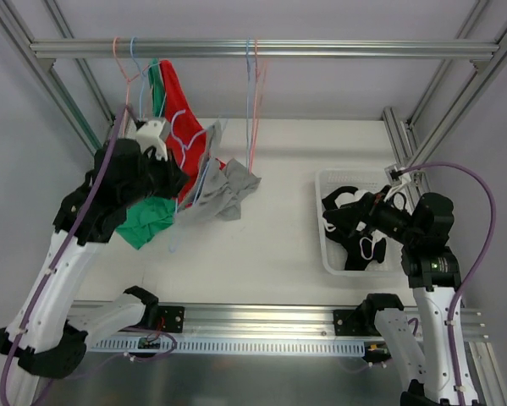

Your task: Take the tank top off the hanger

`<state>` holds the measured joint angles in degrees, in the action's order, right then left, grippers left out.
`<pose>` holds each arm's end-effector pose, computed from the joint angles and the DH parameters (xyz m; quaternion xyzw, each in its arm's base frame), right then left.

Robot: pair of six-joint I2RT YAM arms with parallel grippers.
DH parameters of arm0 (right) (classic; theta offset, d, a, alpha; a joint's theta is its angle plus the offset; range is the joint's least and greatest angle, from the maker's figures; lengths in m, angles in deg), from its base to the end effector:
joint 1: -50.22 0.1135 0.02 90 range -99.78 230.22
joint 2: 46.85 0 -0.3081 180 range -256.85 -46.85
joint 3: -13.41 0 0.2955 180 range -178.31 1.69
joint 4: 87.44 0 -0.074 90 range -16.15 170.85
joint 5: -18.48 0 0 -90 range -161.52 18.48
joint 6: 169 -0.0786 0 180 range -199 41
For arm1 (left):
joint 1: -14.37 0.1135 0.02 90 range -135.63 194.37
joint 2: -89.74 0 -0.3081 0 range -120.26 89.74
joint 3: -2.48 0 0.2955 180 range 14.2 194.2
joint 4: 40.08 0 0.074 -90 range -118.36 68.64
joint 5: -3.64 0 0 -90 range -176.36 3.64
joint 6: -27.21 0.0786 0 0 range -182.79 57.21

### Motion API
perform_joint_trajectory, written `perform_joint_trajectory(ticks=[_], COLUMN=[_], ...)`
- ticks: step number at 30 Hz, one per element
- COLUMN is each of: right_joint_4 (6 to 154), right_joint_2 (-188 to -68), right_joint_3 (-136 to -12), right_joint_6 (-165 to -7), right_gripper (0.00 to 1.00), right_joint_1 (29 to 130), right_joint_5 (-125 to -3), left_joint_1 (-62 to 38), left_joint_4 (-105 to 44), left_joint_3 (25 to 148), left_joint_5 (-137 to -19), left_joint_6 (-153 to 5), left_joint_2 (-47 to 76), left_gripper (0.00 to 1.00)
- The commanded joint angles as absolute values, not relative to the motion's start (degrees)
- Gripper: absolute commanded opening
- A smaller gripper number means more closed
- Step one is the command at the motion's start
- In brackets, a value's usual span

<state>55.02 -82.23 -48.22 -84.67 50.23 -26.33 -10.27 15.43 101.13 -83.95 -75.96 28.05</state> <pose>0.1607 0.0558 0.3973 -0.2081 0.7250 0.3257 0.5700 0.2301 -0.1092 0.5139 0.0933 0.8064 -0.2053 0.5467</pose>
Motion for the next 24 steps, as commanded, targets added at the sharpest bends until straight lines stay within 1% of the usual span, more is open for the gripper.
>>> perform_joint_trajectory(ticks=[1,2,3,4,5,6,7,8,9,10,11,12,13,14,15,17,20,21,23,24], right_joint_4=[66.76,71.57,74.05,76.95,81.33,84.51,87.58,93.53,96.64,99.8,103.14,103.95,104.22,104.57,104.84,105.89,106.33,106.25,106.42,106.6], right_joint_2=[-80.43,-80.16,-80.16,-80.42,-80.69,-81.04,-81.74,-82.35,-83.06,-85.24,-86.56,-88.14,-89.81,-93.4,-95.43,-101.74,-107.65,-110.8,-113.11,-114.77], right_joint_3=[-41.67,-39.81,-37.88,-33.94,-32.07,-30.32,-28.38,-24.97,-23.54,-22.4,-22.04,-22.47,-23.26,-25.01,-26.16,-29.48,-32.75,-33.8,-35.74,-36.18], right_joint_6=[-89.35,-90.5,-91.64,-93.31,-93.59,-93.76,-94.37,-94.73,-95.08,-95.08,-94.12,-93.25,-92.19,-90.62,-89.9,-88.15,-87.53,-87.26,-86.82,-86.47], right_gripper=[0.96,0.96,0.96,0.95,0.92,0.91,0.91,0.9,0.89,0.89,0.89,0.86,0.86,0.85,0.8,0.76,0.7,0.66,0.61,0.51], right_joint_1=[53.45,54.78,56.27,60.2,62.76,68.79,71.9,75.41,78.66,84.7,87.54,89.92,94.12,95.99,97.31,100.31,102.07,102.34,103.13,103.3], right_joint_5=[-18.88,-19.48,-21.4,-22.81,-27.61,-30.97,-34.31,-38.34,-45.34,-48.81,-52.41,-58.45,-61.12,-63.67,-66.39,-68.17,-69.58,-70.19,-71.16,-71.16], left_joint_1=[-13.57,-14.1,-14.45,-15.07,-15.42,-15.6,-15.77,-15.95,-16.04,-16.13,-16.21,-16.56,-16.74,-16.83,-16.92,-16.92,-16.92,-17.01,-16.92,-17.01], left_joint_4=[12.42,12.42,12.42,12.33,12.33,12.33,12.33,12.16,12.15,12.15,12.15,12.07,11.89,11.98,11.8,11.54,11.02,10.92,10.57,10.31], left_joint_3=[90.08,83.87,80.76,74.99,72.41,69.86,65.74,64.05,62.64,60.62,59.99,59.64,59.46,59.55,59.64,59.9,59.99,59.9,59.9,59.9], left_joint_5=[-82.24,-79.71,-78.38,-76.88,-72.78,-70.3,-67.93,-65.47,-61.01,-58.96,-57.46,-56.14,-54.04,-53.32,-52.27,-49.98,-49.45,-49.36,-49.18,-49.18], left_joint_6=[-79.58,-80.89,-81.6,-83.43,-84.23,-84.68,-85.38,-85.47,-85.56,-85.82,-85.91,-86.0,-86.17,-86.26,-86.26,-86.09,-86.0,-86.0,-86.0,-86.0], left_joint_2=[37.6,41.97,44.1,46.13,49.89,51.49,52.81,54.74,55.46,55.99,56.95,57.57,58.1,58.97,59.15,59.16,58.46,58.28,57.93,58.01], left_gripper=[0.0,0.0,0.0,0.0,0.0,0.0,0.0,0.0,0.0,0.0,0.0,0.0,0.0,0.0,0.0,0.0,0.0,0.0,0.0,0.0])
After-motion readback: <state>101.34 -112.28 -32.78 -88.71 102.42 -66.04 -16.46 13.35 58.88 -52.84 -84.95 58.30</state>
